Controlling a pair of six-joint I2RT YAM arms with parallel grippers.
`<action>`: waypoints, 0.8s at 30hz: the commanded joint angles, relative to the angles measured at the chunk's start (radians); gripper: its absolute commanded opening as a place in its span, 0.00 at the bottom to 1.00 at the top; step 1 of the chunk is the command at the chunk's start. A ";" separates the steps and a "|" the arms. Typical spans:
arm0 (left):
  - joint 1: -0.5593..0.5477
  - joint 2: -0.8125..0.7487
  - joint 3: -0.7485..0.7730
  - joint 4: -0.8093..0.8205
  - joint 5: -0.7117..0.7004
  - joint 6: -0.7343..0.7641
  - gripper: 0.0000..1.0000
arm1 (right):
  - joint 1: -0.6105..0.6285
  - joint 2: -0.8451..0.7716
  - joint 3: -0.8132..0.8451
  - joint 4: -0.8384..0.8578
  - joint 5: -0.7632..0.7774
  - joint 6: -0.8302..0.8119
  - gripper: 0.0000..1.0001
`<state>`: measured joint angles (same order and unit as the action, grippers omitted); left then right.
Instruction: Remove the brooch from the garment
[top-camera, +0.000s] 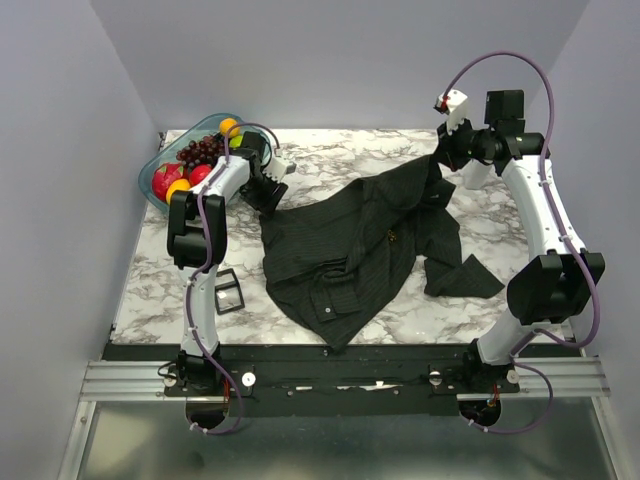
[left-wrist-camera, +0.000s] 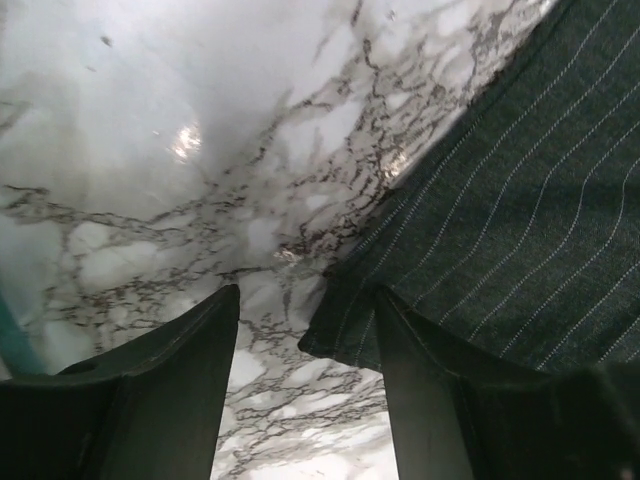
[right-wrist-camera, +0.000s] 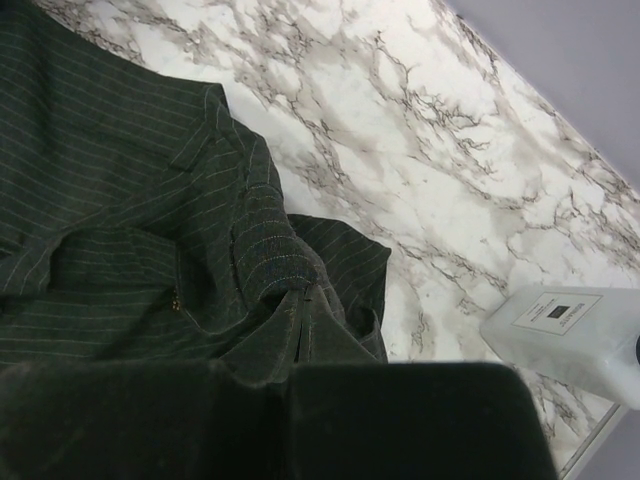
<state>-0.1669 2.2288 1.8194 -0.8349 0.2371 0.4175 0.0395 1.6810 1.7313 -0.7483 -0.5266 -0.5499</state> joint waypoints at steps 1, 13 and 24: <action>-0.003 0.011 0.017 -0.090 0.022 0.004 0.61 | -0.001 -0.009 -0.013 0.020 -0.006 -0.001 0.00; 0.004 0.040 0.052 -0.228 0.099 0.060 0.00 | -0.001 0.009 -0.012 0.041 -0.003 0.011 0.00; 0.093 -0.127 0.356 -0.006 0.001 0.092 0.00 | -0.035 0.126 0.209 0.162 0.204 0.137 0.00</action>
<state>-0.1444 2.2395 2.0888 -0.9890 0.2886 0.4866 0.0311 1.7699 1.8217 -0.6815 -0.4335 -0.4770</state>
